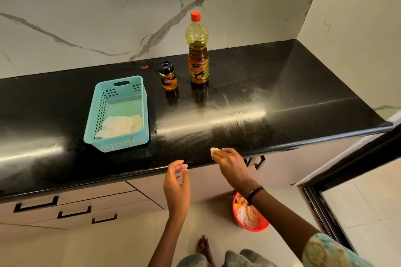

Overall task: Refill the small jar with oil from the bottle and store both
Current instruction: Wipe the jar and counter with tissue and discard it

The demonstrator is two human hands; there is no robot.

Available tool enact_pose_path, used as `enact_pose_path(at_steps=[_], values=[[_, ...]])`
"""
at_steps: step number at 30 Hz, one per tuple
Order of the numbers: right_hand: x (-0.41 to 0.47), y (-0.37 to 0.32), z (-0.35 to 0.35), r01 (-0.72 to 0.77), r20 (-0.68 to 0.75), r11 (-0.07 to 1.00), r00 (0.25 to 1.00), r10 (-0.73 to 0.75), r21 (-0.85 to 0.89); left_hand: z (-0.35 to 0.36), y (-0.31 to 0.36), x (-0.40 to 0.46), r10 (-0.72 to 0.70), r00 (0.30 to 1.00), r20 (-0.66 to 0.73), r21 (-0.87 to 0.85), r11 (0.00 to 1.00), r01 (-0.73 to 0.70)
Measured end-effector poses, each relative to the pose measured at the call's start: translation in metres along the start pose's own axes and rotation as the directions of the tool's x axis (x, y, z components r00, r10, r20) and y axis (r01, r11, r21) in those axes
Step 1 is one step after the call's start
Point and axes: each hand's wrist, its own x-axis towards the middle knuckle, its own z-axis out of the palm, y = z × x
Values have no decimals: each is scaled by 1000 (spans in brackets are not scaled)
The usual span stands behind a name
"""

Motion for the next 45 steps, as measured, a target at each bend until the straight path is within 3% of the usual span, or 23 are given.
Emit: enact_pose_path(at_steps=[3,5,9,13,17,20,25,30,34,37,45], values=[[5,-2,-10,51,64,999,997,-51,7,15,14,-10,-85,996,-11,-86,993,84],[1,-4,-16,-43,23,986,999,39,160,24,17,-17,-151,988,41,-135,979,155],[-36,-12,-39,-213,-60,800,953,296,560,51,30,-33,-295,921,253,-292,885,363],[-88,0,-56,-297,-38,710,909,414,639,85,50,-60,-295,829,475,-359,795,488],[-130,27,-66,-395,-40,698,854,518,597,111,62,-87,-290,716,634,-285,773,566],[-153,52,-73,-431,17,726,865,501,536,131,67,-98,-332,662,672,-181,794,581],[-171,82,-83,-415,138,780,906,399,469,164,64,-93,-418,645,639,-1,838,545],[-173,104,-76,-469,111,789,878,466,397,188,62,-85,-433,622,652,109,865,489],[-171,112,-62,-529,145,786,847,511,321,199,53,-76,-432,546,718,150,862,484],[-173,119,-49,-637,205,719,771,603,279,208,40,-71,-462,513,723,200,851,485],[-179,149,-11,-850,393,484,526,754,209,224,3,-66,-600,595,536,269,789,553]])
